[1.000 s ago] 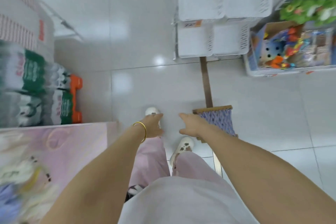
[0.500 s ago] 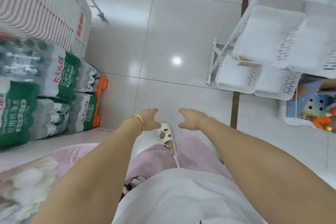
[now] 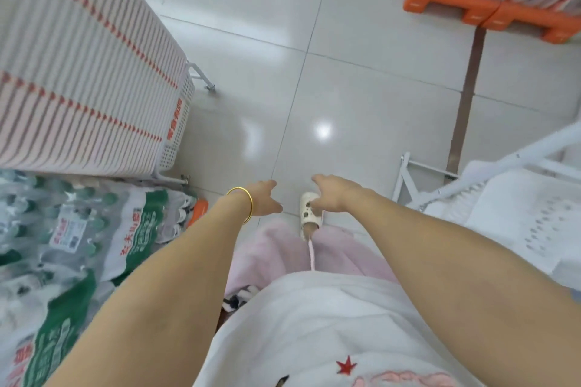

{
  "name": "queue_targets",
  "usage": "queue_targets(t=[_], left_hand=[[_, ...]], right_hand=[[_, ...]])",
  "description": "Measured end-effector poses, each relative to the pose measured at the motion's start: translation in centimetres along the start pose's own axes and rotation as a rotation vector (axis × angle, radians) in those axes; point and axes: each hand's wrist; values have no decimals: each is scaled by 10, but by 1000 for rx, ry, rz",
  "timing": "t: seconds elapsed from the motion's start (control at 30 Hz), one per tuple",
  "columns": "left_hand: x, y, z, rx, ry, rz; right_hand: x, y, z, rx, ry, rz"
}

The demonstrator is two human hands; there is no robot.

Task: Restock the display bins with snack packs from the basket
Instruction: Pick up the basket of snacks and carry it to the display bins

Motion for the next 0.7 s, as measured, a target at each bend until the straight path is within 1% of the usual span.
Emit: queue_targets(t=[0.17,0.23,0.33,0.53,0.7], left_hand=[[131,27,48,-32,65,-73],[189,33,73,-31,65,-80],[280,41,114,-17,84,-98],[464,64,166,-4,110,-43],[594,79,222,15,95,-50]], right_hand=[[130,-5,67,16,-10,-75],[183,-12,103,14,-15,-89],[269,-24,158,16,20,-103],[442,-55,249,14,50,-94],[571,-71,327,20,61,-88]])
Point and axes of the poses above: each hand's wrist, its own z-axis towards the middle knuckle, its own x-axis out of the back of the hand, y = z × x, and after that the axes turned 9 degrees about -z, right-handed
